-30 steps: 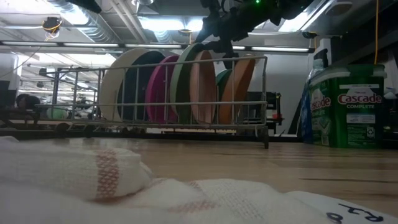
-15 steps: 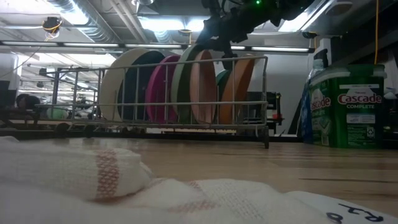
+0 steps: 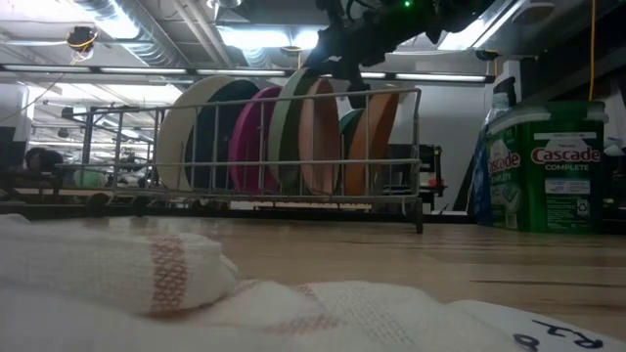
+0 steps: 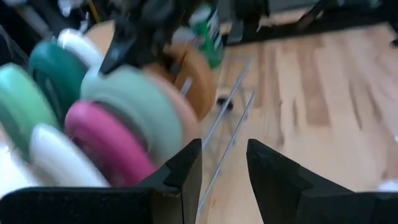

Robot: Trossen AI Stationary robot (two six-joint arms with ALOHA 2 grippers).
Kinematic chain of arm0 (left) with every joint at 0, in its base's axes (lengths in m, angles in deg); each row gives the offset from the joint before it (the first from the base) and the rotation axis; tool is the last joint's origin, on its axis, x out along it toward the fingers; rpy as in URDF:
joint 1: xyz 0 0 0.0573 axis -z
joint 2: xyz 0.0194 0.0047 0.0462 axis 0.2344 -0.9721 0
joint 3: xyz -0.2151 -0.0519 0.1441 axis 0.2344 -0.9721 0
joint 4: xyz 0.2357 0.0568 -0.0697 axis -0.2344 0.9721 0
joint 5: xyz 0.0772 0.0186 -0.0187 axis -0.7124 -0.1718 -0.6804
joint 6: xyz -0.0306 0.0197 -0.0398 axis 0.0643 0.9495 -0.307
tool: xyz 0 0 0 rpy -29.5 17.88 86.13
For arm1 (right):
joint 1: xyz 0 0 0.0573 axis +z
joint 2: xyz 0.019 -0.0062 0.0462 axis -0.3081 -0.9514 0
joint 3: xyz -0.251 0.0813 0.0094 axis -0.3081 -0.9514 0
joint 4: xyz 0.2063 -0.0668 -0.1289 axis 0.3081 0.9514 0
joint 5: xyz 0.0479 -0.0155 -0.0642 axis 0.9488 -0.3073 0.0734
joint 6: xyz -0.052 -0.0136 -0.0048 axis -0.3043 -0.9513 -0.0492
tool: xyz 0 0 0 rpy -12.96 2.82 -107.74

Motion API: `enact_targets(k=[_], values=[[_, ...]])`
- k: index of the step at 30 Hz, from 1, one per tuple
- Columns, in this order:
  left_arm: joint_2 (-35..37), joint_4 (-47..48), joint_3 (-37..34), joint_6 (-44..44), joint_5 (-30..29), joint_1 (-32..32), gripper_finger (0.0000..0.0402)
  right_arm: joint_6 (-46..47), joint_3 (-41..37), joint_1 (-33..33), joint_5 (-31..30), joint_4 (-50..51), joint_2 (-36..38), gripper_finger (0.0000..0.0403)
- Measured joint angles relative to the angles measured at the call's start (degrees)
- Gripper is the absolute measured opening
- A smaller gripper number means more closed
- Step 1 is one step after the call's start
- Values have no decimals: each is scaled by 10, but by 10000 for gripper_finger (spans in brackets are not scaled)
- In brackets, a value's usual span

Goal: Sort dishes
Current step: Put the light green plate in the dish rack

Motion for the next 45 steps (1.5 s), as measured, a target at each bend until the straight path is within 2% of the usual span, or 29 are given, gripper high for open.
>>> enact_targets(k=[4,8,13,21,31,35,39,45], values=[[-4,-133,-38,90,1,-2,118,-9,0,0,0,4,0,37],[-23,-265,-68,181,1,-23,118,-9,0,0,0,7,0,67],[-70,-360,-85,243,9,-66,118,-8,0,0,0,8,1,107],[-134,-335,-89,215,18,-105,118,-24,0,0,46,13,1,110],[-143,-361,-89,201,20,-124,118,-5,2,-8,56,38,5,90],[-142,-360,-89,190,40,-136,118,8,7,-8,56,40,5,80],[-143,-358,-89,181,61,-141,118,9,51,-9,66,107,3,73],[-142,-360,-89,181,63,-142,118,-7,136,-9,60,282,3,72]])
